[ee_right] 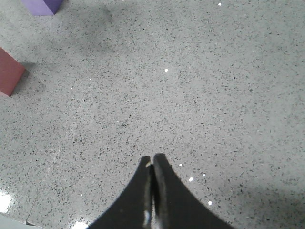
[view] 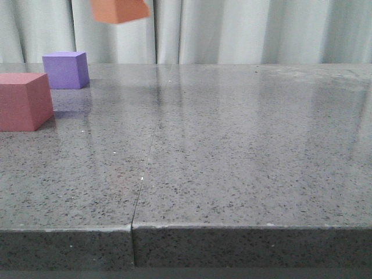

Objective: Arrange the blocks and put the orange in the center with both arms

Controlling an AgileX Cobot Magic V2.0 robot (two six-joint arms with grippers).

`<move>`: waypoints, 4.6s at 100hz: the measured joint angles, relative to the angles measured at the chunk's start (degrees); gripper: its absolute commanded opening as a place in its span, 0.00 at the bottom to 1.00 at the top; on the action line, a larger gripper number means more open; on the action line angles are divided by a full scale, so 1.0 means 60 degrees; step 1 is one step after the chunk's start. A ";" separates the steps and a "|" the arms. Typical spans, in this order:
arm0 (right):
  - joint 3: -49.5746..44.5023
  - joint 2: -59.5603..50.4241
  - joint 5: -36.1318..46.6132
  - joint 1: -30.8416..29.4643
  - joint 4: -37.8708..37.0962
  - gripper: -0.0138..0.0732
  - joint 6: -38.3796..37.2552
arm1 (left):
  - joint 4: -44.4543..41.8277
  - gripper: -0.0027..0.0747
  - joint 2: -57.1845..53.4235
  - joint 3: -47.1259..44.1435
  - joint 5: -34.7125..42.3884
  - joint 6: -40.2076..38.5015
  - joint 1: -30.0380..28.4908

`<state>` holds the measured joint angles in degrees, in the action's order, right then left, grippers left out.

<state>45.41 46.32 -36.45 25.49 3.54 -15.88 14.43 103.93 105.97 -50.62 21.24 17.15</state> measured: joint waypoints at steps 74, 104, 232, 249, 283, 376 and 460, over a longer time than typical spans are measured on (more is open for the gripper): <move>0.0000 0.0000 0.0000 0.0000 0.0000 0.09 0.0000 | -0.2968 0.23 -0.0131 -0.2664 0.0250 -0.6046 -0.0940; 0.0000 0.0000 0.0000 0.0000 0.0000 0.09 0.0000 | -0.3536 0.17 -0.0040 -0.3054 0.1201 -0.6792 -0.0957; 0.0000 0.0000 0.0000 0.0000 0.0000 0.09 0.0000 | -0.3705 0.71 0.0110 -0.3076 0.1477 -0.6998 -0.0957; 0.0000 0.0000 0.0000 0.0000 0.0000 0.09 0.0000 | -0.3705 0.71 -0.0493 -0.3094 0.1502 -0.6998 -0.0957; 0.0000 0.0000 -0.0016 0.0000 0.0000 0.09 0.0000 | -0.3887 0.18 -0.1901 -0.3490 0.1414 -0.6998 -0.0761; 0.0000 0.0000 -0.0016 0.0000 0.0000 0.09 0.0000 | -0.4623 0.01 -0.9649 -0.8154 0.2106 -0.6998 -0.0711; 0.0000 0.0000 -0.0016 0.0000 0.0000 0.09 0.0000 | -0.4417 0.01 -1.3951 -1.2574 0.3348 -0.7012 -0.0711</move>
<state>45.41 46.32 -36.55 25.49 3.54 -15.88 -12.07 20.22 30.53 -30.53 -20.83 12.89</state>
